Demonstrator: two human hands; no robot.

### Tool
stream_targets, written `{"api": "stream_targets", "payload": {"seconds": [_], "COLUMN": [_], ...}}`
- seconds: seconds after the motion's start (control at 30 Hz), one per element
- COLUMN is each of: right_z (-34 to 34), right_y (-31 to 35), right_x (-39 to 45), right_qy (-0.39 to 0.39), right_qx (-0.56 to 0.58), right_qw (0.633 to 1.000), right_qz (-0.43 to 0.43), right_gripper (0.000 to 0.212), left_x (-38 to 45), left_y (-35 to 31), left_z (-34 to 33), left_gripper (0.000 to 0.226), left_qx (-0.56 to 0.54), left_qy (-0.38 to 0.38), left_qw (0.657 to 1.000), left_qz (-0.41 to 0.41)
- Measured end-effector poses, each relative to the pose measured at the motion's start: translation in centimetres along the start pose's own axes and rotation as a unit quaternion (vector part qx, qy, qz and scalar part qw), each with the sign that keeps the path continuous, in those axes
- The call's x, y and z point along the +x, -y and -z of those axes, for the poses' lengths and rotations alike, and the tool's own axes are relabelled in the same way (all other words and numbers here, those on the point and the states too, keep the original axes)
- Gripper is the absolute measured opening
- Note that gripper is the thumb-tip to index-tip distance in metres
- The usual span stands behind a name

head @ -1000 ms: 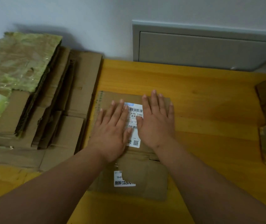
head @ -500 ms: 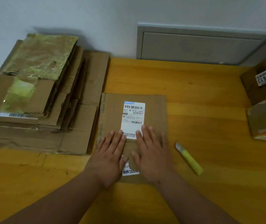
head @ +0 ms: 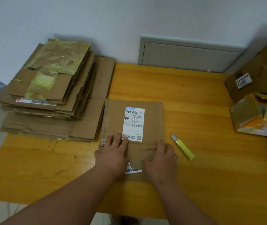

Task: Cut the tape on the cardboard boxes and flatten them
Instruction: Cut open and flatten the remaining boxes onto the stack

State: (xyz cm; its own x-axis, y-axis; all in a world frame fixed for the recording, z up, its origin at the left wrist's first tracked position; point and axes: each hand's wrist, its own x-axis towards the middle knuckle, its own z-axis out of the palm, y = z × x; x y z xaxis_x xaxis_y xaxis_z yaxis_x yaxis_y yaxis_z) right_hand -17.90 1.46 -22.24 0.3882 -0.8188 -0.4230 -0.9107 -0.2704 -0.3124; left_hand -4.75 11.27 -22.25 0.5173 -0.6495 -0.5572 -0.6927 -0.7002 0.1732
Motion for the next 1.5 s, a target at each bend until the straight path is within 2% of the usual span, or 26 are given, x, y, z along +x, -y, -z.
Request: {"api": "stream_targets", "payload": {"seconds": [0.17,0.3,0.4,0.5,0.63,0.83,1.1,1.3,1.5], "right_z": [2.0,2.4,2.7,3.9,6.9,9.8,9.1,6.0,3.6], "right_y": [-1.1,-3.0,-3.9,-4.2,-3.1,3.0,15.9,26.3,33.4], "right_x": [1.1,0.8,-0.3,-0.9,-0.9,-1.3,-3.0,-3.7,-3.0], "right_qy": [0.041,0.094,0.064,0.011,-0.021,-0.036,-0.015,-0.013,-0.038], "right_qx": [0.171,0.242,0.296,0.333,0.359,0.395,0.376,0.355,0.341], "right_qw": [0.981,0.963,0.951,0.942,0.933,0.916,0.912,0.918,0.923], "right_qz": [-0.081,-0.076,-0.057,-0.04,-0.008,0.066,0.162,0.177,0.171], "right_gripper": [0.077,0.044,0.04,0.041,0.043,0.04,0.039,0.079,0.085], "left_x": [-1.4,-2.4,-3.1,-3.7,-4.0,-5.8,-7.6,-6.7,-3.9], "left_y": [0.0,-0.2,-0.7,-1.1,-0.8,2.2,13.3,23.6,30.6], "left_z": [0.3,0.5,0.7,2.0,5.6,12.2,18.0,21.8,25.2], "left_gripper": [0.083,0.101,0.114,0.109,0.1,0.095,0.091,0.077,0.073], "left_qx": [-0.014,-0.069,-0.123,-0.162,-0.222,-0.206,-0.234,-0.241,-0.236], "left_qy": [-0.021,-0.04,-0.035,-0.065,-0.115,-0.187,-0.249,-0.273,-0.258], "left_qw": [0.999,0.994,0.985,0.979,0.965,0.955,0.933,0.927,0.935], "left_qz": [0.026,0.078,0.117,0.109,0.079,0.1,0.118,0.092,0.062]}}
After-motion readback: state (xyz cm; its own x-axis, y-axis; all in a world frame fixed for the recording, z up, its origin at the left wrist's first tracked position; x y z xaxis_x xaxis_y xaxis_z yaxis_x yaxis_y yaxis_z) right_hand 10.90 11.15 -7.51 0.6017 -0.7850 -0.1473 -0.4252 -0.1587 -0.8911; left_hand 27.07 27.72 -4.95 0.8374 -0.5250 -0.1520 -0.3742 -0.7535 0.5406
